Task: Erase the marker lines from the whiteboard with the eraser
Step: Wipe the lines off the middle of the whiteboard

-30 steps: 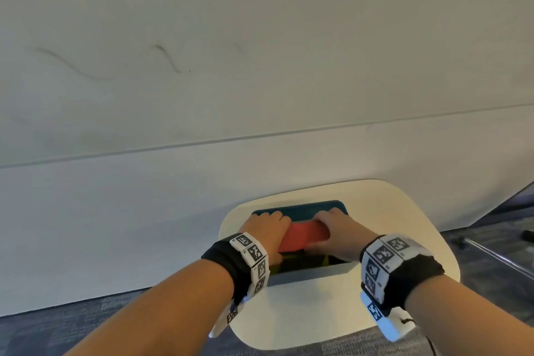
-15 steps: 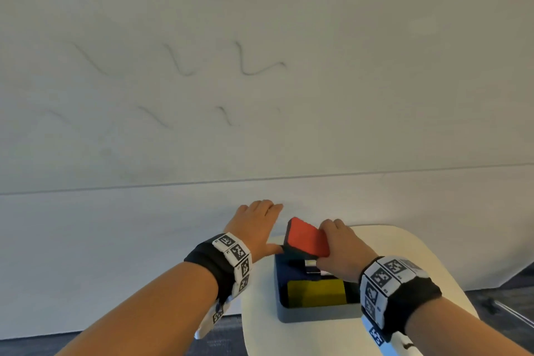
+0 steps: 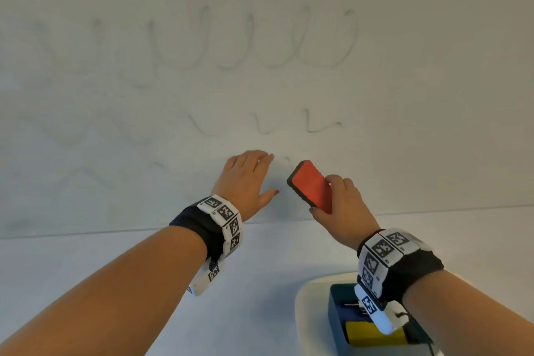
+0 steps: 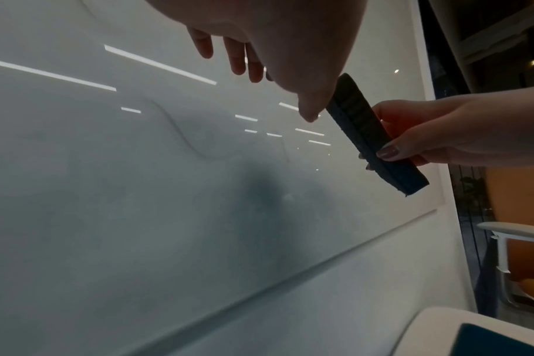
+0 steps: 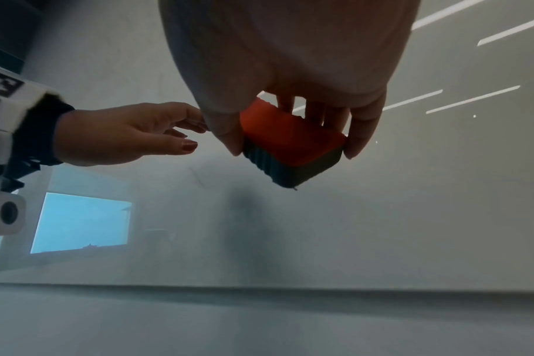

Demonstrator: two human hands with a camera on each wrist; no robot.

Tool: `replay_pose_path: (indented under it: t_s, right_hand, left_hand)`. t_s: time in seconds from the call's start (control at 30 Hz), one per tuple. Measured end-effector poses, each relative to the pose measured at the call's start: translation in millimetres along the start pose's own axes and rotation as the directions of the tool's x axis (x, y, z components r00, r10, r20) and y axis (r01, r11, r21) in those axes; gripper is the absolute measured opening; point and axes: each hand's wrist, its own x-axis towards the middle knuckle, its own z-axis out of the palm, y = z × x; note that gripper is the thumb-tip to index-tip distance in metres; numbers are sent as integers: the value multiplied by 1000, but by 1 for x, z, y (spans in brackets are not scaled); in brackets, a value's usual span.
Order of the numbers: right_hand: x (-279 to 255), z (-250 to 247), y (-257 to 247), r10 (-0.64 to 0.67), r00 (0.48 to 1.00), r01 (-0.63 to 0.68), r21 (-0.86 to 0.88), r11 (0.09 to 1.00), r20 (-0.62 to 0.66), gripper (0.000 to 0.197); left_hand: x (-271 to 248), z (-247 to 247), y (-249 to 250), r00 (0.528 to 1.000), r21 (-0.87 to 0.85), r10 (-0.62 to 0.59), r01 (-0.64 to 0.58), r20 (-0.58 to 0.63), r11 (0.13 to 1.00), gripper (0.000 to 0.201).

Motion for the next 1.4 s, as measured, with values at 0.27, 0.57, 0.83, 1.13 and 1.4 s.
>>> replay_pose_path:
  t_s: [0.27, 0.57, 0.83, 1.13, 1.4]
  right_hand:
    - [25, -25, -85, -58, 975, 49, -46, 998, -212, 67]
    - [42, -55, -129, -94, 915, 51, -118, 992, -392, 63]
    - [72, -80, -125, -147, 872, 63, -191, 980, -466, 56]
    - [105, -88, -85, -219, 868, 130, -222, 966, -446, 72]
    - [121, -78, -38, -236, 867, 141, -237, 961, -440, 75]
  left_hand:
    - [15, -77, -62, 990, 103, 5, 9, -141, 995, 71]
    - [38, -134, -98, 968, 139, 1, 35, -251, 990, 73]
    - [68, -155, -123, 947, 130, -79, 125, -310, 984, 75]
    - [110, -133, -105, 933, 150, -90, 151, -348, 977, 76]
    - [121, -100, -95, 909, 159, -123, 201, -399, 967, 79]
